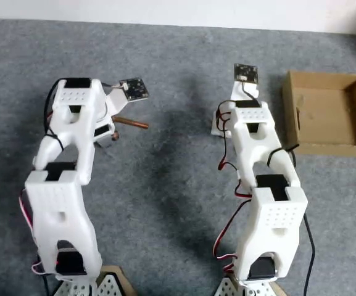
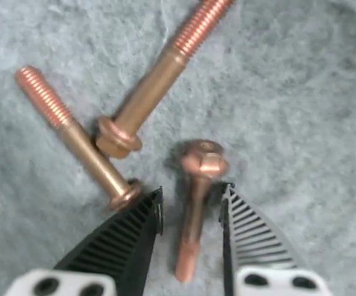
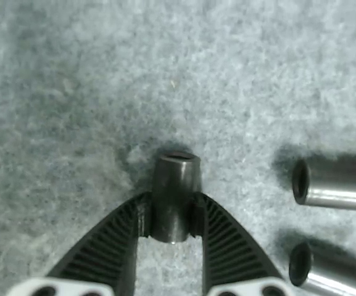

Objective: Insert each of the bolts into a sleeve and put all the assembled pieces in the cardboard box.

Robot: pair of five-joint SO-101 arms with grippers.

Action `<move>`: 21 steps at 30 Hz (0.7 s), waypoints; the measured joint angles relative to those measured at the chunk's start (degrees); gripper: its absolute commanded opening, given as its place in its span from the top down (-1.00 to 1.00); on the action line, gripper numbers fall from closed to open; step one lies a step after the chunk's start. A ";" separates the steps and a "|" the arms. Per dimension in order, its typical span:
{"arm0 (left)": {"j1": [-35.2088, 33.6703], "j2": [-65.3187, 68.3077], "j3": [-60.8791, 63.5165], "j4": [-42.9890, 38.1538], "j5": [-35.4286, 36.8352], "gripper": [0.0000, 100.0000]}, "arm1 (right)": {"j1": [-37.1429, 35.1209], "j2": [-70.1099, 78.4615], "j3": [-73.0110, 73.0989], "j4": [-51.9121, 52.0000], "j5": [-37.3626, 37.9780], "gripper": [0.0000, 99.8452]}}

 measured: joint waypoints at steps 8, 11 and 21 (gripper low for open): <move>1.14 10.46 -14.24 7.91 0.00 0.68 | 0.00 0.00 0.00 0.00 0.00 0.99; 2.02 13.45 -18.64 10.99 0.00 0.78 | 0.00 0.00 0.00 0.00 0.26 0.99; 3.69 15.74 -23.30 14.95 6.86 0.98 | -0.35 0.00 0.62 -0.35 2.55 0.99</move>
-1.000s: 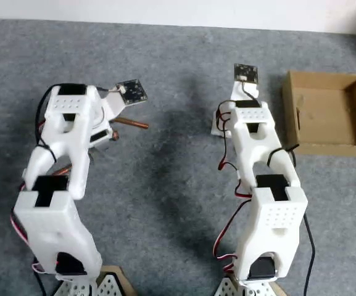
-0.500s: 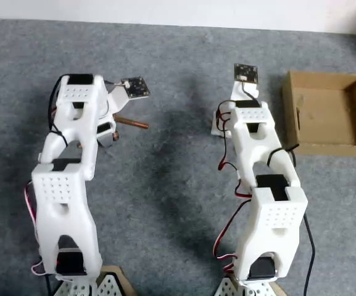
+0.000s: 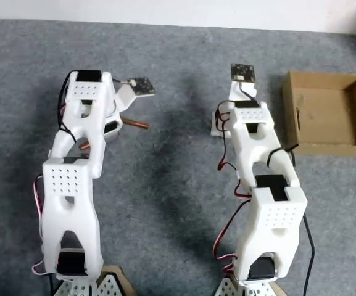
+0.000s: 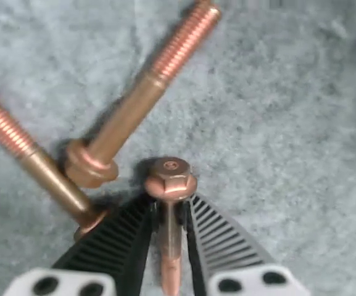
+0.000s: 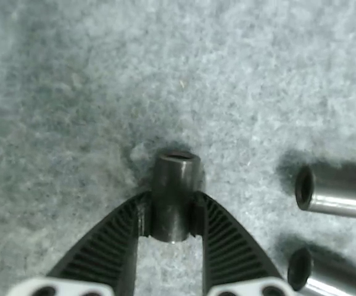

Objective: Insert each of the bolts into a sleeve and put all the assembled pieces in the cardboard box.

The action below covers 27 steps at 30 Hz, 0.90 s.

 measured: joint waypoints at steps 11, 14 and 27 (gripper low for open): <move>0.35 1.41 -7.03 -0.09 22.24 0.98 | -0.79 -10.20 16.09 -11.08 -1.41 0.99; 0.35 1.41 -8.18 -0.09 26.73 0.98 | -2.02 -17.41 26.90 -19.25 0.00 0.99; 0.53 1.41 -8.26 -0.97 40.62 0.98 | -5.10 -33.58 50.81 -38.59 2.81 0.99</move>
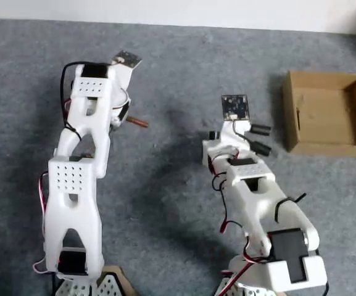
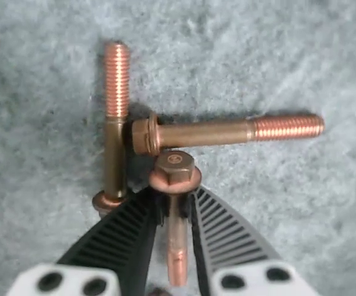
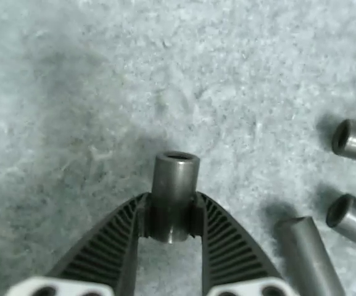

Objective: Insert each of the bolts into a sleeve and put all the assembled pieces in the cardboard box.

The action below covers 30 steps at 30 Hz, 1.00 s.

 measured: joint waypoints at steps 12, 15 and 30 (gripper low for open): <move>-0.09 0.00 0.00 -2.20 5.63 0.98 | -0.09 0.00 0.00 -0.35 0.00 0.99; -0.35 -0.79 0.00 0.18 6.33 0.98 | 0.00 0.00 0.00 -0.35 0.00 0.99; -0.44 -18.64 18.81 -1.14 7.91 0.98 | -0.09 -8.35 2.55 -0.70 0.00 0.99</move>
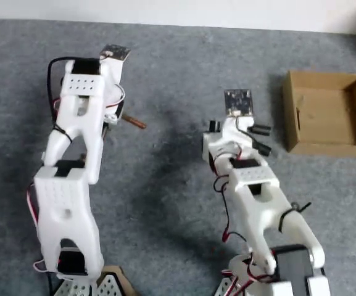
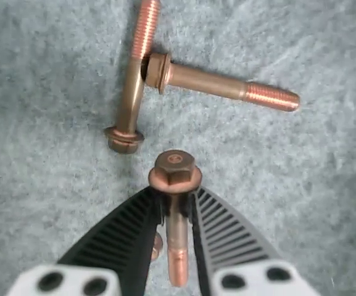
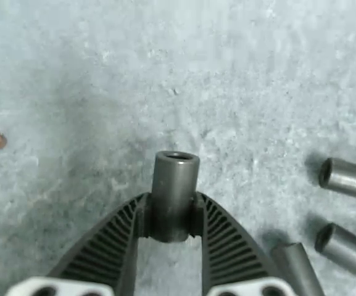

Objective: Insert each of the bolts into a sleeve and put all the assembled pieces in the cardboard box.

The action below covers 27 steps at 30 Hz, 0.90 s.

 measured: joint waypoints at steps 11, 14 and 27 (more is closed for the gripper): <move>0.00 -34.99 45.54 -28.66 2.90 0.99 | -1.49 -4.75 8.70 -10.20 0.00 0.99; 0.09 -39.74 51.52 -31.47 5.01 0.99 | -4.92 -4.84 8.88 -10.55 0.00 0.99; 0.00 -42.64 63.82 -39.21 13.27 0.99 | -12.48 -9.32 16.88 -18.20 0.00 0.99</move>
